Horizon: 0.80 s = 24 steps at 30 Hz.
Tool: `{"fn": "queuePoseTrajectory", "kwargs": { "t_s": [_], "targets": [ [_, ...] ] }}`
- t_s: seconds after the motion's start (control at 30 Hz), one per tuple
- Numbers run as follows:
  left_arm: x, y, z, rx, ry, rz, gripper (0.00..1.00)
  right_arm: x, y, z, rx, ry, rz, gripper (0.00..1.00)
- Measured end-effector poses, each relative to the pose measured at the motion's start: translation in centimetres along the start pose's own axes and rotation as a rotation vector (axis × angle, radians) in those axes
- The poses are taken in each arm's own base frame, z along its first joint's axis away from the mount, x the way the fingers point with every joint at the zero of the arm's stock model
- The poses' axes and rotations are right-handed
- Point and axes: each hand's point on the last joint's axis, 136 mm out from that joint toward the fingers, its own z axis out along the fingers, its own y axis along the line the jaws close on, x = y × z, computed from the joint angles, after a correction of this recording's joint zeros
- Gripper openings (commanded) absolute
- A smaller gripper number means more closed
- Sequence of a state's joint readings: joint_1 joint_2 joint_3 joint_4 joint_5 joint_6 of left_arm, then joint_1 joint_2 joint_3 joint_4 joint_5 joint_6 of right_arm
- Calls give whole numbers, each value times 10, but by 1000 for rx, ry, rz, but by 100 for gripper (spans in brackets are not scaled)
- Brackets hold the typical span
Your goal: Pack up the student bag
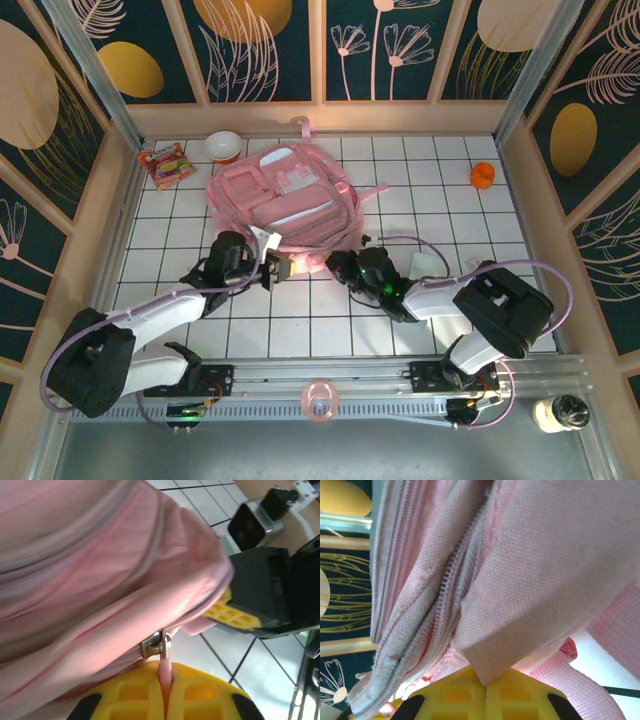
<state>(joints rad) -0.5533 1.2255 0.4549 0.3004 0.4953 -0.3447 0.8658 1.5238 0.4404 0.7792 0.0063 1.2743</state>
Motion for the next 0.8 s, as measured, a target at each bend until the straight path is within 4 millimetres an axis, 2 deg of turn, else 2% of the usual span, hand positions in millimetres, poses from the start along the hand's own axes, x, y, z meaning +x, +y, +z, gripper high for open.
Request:
{"fn": "queuePoseTrajectory", "kwargs": {
  "t_s": [0.1, 0.27, 0.37, 0.47, 0.53, 0.6, 0.8],
  "targets": [
    [-1, -15, 11, 28, 28, 24, 3, 1, 7, 3, 2, -5, -25, 0],
    [10, -28, 31, 37, 92, 33, 7, -2, -7, 3, 67, -28, -54, 0],
    [11, -31, 35, 35, 95, 24, 23, -3, -9, 0, 87, -32, -81, 0],
    [3, -41, 36, 56, 81, 63, 42, -1, -3, -5, 77, -16, -120, 0],
    [-7, -49, 32, 64, 62, 115, 55, 3, 1, -8, 67, 12, -157, 0],
    [-19, -56, 23, 55, 29, 184, 64, 9, 4, -12, 60, 51, -205, 0],
    [-58, -64, -19, -52, -89, 415, 79, 22, 6, -23, 80, 165, -367, 0]
  ]
}}
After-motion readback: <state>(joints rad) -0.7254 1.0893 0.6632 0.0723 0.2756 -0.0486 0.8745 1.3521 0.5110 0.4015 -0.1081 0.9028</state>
